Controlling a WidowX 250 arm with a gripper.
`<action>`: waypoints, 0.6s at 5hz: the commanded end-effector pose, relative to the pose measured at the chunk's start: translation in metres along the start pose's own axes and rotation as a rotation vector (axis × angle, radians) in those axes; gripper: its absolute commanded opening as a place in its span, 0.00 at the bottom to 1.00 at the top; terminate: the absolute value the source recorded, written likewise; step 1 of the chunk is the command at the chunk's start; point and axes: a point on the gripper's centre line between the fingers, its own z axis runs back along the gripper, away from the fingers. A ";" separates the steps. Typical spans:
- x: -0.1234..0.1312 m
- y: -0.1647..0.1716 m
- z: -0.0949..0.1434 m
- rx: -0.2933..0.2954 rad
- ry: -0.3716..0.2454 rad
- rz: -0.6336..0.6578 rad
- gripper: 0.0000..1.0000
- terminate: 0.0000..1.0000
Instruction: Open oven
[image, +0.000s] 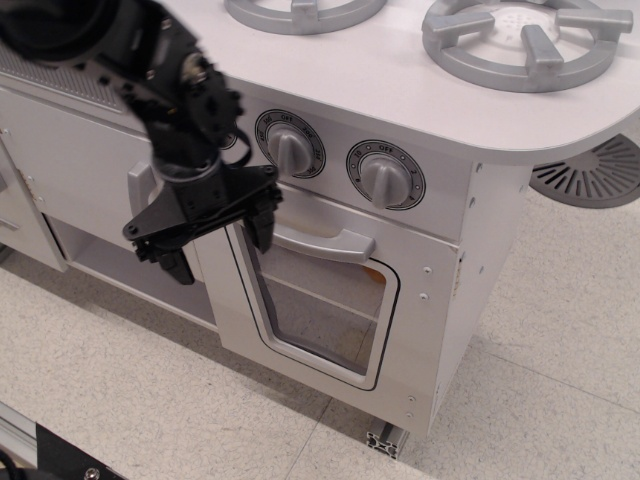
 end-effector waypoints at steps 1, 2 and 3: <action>0.019 -0.008 -0.011 -0.138 0.024 0.112 1.00 0.00; 0.021 -0.011 -0.014 -0.149 0.048 0.145 1.00 0.00; 0.027 -0.014 -0.019 -0.157 0.060 0.187 1.00 0.00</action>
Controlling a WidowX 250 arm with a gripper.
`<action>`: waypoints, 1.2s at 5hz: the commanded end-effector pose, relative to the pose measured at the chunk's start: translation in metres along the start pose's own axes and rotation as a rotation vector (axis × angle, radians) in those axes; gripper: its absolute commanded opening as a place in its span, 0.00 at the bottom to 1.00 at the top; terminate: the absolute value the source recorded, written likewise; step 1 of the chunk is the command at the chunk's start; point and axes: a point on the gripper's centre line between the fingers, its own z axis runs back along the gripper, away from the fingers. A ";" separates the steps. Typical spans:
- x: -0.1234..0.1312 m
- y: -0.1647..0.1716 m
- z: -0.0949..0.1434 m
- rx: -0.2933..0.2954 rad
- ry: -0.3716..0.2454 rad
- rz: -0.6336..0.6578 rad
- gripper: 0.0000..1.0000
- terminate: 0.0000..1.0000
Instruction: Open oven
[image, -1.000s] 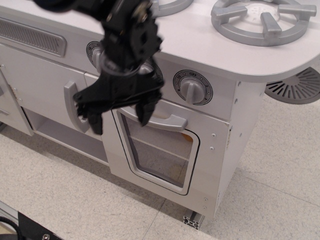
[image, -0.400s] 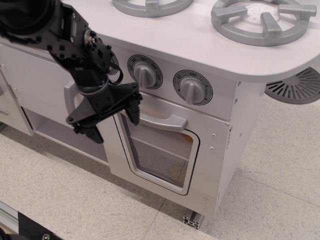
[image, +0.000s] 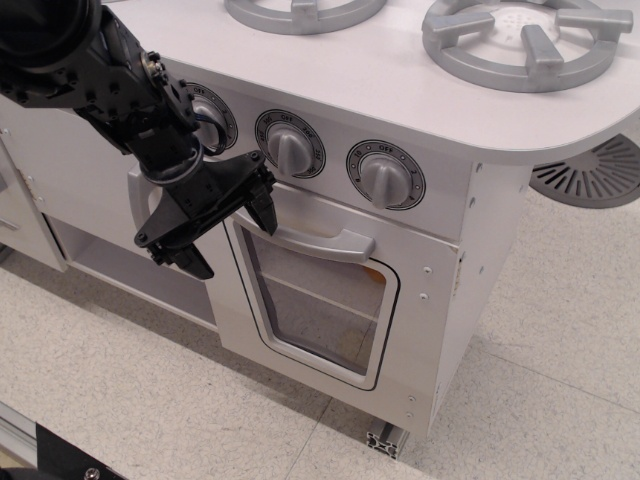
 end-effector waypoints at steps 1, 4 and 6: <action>0.013 -0.014 -0.002 -0.039 -0.005 0.077 1.00 0.00; 0.021 -0.021 -0.022 -0.045 0.008 0.202 1.00 0.00; 0.009 0.000 -0.015 0.050 -0.016 0.160 1.00 0.00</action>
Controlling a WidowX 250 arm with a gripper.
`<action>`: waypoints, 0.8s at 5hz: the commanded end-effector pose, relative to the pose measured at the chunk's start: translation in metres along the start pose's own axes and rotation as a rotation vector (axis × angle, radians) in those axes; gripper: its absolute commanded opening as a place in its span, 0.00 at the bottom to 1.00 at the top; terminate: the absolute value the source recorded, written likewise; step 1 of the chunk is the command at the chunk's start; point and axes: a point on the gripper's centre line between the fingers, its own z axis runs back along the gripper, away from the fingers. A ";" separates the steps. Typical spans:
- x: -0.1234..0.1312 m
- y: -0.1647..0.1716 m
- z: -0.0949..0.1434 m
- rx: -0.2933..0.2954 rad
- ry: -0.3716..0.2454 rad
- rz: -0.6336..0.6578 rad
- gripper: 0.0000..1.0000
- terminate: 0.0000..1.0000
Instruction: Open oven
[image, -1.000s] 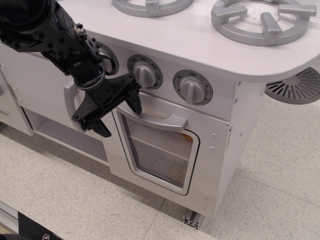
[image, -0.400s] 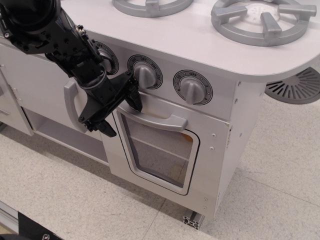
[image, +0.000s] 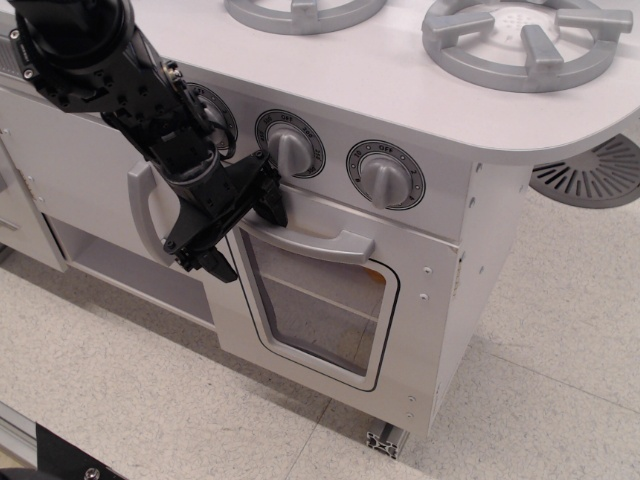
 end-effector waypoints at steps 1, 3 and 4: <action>-0.003 0.026 0.031 0.090 -0.084 -0.087 1.00 0.00; -0.013 0.045 0.047 0.248 -0.159 -0.253 1.00 0.00; -0.015 0.041 0.068 0.278 -0.145 -0.355 1.00 0.00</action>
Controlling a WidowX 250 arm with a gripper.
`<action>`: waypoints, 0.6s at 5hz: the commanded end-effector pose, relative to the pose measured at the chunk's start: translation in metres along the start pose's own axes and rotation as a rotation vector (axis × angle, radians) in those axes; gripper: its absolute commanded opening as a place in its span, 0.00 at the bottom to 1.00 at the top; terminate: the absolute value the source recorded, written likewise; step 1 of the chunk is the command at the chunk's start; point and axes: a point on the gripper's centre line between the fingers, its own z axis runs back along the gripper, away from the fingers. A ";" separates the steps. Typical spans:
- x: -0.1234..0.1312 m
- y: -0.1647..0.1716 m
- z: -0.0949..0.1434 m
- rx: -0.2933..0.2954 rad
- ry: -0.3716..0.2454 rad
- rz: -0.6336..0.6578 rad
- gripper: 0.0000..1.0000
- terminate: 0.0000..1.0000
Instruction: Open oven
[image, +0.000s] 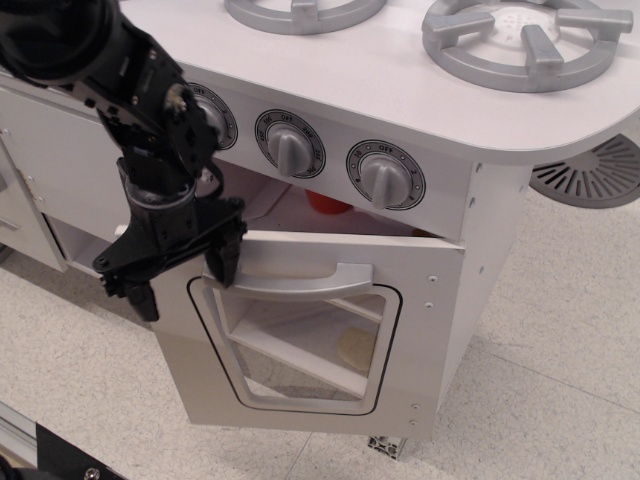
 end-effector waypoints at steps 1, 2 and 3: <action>0.027 -0.008 0.049 -0.073 -0.087 -0.183 1.00 0.00; 0.052 -0.019 0.054 -0.128 -0.121 -0.194 1.00 0.00; 0.076 -0.025 0.056 -0.137 -0.133 -0.210 1.00 0.00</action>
